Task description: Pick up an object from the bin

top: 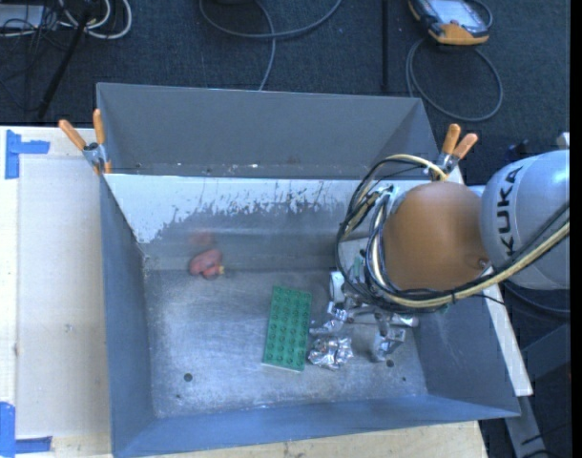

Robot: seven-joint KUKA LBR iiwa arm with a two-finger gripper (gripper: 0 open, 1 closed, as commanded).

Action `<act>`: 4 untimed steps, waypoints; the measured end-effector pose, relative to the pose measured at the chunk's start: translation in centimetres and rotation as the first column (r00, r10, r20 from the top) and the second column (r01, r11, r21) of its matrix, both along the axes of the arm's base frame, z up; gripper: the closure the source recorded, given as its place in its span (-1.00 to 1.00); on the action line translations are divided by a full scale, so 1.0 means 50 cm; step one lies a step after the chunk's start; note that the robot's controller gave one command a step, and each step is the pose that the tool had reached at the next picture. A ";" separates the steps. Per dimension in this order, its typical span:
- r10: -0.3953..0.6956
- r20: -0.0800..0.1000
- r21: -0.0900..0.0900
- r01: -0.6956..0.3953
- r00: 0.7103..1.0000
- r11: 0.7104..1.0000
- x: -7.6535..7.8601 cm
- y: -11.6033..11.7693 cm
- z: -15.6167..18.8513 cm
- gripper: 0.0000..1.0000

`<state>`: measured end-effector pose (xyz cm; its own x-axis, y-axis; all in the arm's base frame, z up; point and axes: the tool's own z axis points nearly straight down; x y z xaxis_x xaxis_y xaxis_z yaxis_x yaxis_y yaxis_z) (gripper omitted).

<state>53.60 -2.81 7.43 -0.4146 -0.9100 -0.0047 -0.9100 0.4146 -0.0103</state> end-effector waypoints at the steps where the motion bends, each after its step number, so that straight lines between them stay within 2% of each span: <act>1: -0.006 -0.007 0.000 0.006 1.000 1.000 0.004 -0.001 0.003 -1.00; 2: -0.006 -0.004 0.001 0.006 1.000 1.000 0.005 0.001 0.006 1.00; 3: -0.010 -0.004 0.001 0.010 1.000 1.000 0.009 0.003 0.183 1.00; 4: -0.015 -0.010 0.002 0.015 1.000 1.000 0.010 0.006 0.209 1.00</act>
Offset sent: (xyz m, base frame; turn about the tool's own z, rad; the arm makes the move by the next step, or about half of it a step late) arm 0.0000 0.0000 0.0000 0.0000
